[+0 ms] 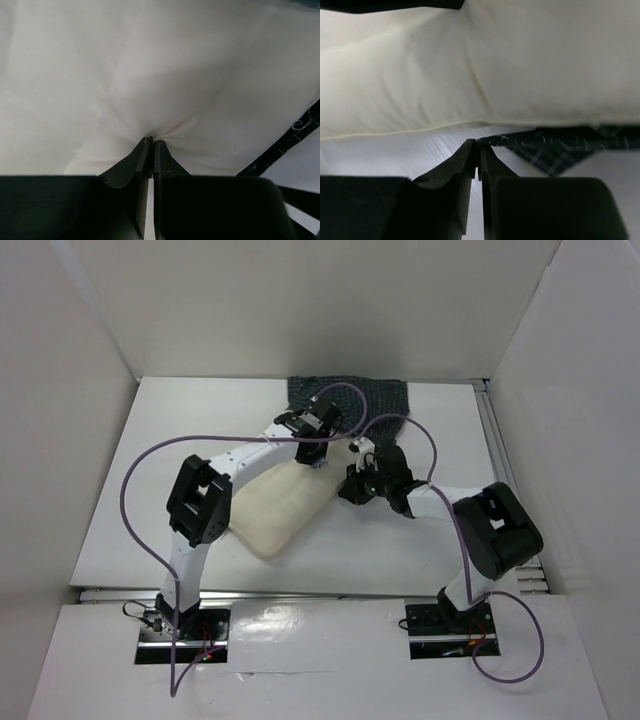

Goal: Put the pillow into the pillowcase

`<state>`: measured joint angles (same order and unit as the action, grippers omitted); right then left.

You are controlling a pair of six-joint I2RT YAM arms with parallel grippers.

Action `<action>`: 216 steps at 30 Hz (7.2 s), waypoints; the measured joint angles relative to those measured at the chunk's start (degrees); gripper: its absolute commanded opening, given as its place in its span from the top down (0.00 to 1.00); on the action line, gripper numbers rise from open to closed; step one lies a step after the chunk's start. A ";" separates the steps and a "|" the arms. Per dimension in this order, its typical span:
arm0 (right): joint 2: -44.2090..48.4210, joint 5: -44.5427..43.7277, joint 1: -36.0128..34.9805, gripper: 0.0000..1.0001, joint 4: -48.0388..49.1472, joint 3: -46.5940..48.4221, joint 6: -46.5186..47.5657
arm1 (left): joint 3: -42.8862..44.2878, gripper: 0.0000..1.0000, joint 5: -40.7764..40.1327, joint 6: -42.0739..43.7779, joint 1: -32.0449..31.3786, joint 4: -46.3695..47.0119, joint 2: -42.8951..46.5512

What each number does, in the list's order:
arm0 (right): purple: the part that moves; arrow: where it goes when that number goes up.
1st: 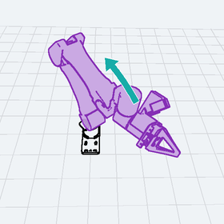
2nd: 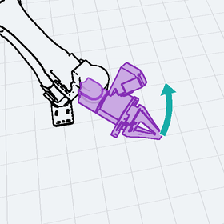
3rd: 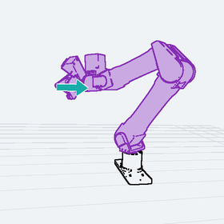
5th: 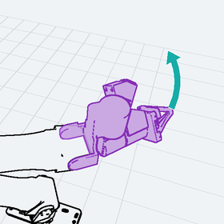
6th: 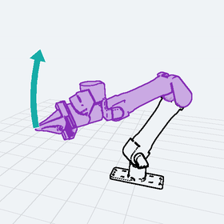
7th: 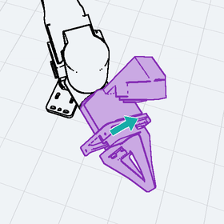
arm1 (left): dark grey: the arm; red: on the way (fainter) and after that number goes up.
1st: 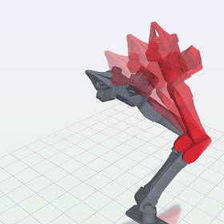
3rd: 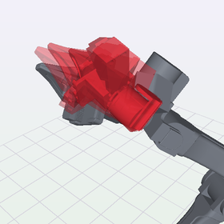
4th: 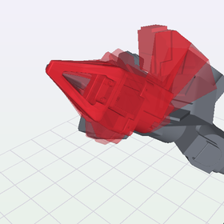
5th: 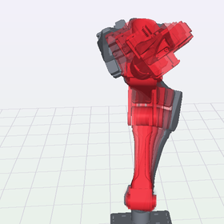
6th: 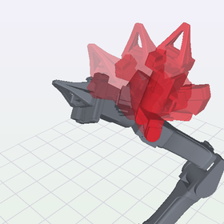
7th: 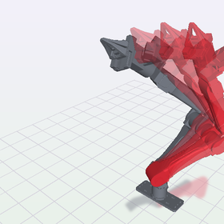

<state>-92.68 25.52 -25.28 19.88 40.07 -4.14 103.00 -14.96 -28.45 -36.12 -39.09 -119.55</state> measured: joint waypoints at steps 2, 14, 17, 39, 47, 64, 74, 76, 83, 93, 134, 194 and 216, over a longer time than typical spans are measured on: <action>0.44 -1.42 -0.28 0.63 -2.67 0.00 0.61 | 0.15 0.98 -0.57 0.02 -1.60 0.04 -0.15; 9.68 -29.99 1.36 0.15 -19.04 10.64 -2.36 | -6.99 0.00 -1.84 5.70 -1.75 2.36 8.46; 11.17 -34.53 2.75 0.12 -23.58 12.37 -2.93 | -5.95 0.00 -0.90 9.03 -3.69 3.17 8.44; 0.26 -18.80 15.37 0.17 -16.37 13.07 2.08 | 11.96 0.14 -0.07 15.21 -9.81 3.98 -9.55; -4.22 -11.58 17.00 1.00 -12.50 13.05 -1.22 | 12.92 1.00 -2.75 13.60 -8.87 4.31 -12.37; 4.74 11.69 18.43 1.00 -8.70 10.05 -3.30 | 13.09 1.00 2.36 2.56 -6.91 4.24 -7.74; 6.23 -2.32 14.88 0.67 -10.67 0.92 -7.74 | 13.38 1.00 4.39 -0.59 -4.50 3.10 -5.88; 10.60 -3.23 14.36 0.35 -10.78 -1.92 -9.16 | 13.38 1.00 4.81 -0.92 -4.52 3.50 -5.81; 21.03 -2.58 12.39 0.02 -13.38 -4.92 -10.54 | 13.40 1.00 5.20 -2.08 -4.11 9.53 -5.81; 26.21 -13.35 12.02 0.04 -16.44 -5.29 -13.66 | 13.35 1.00 5.97 -2.16 -4.31 10.49 -5.81; 37.73 12.94 -6.54 0.02 -14.99 -0.96 -2.16 | 2.16 0.00 12.09 -8.94 -6.97 7.78 -0.61; -14.38 -6.12 7.23 1.00 -27.69 42.58 8.48 | 20.87 1.00 12.15 1.64 3.93 6.51 -14.05; 3.76 -1.99 9.68 0.14 -29.31 34.75 -2.16 | 0.70 1.00 5.55 6.19 -0.61 13.22 12.66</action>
<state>-88.92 23.53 -15.59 -9.43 74.83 -6.31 103.70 -9.41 -22.26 -36.73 -25.87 -106.89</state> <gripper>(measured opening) 0.856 0.038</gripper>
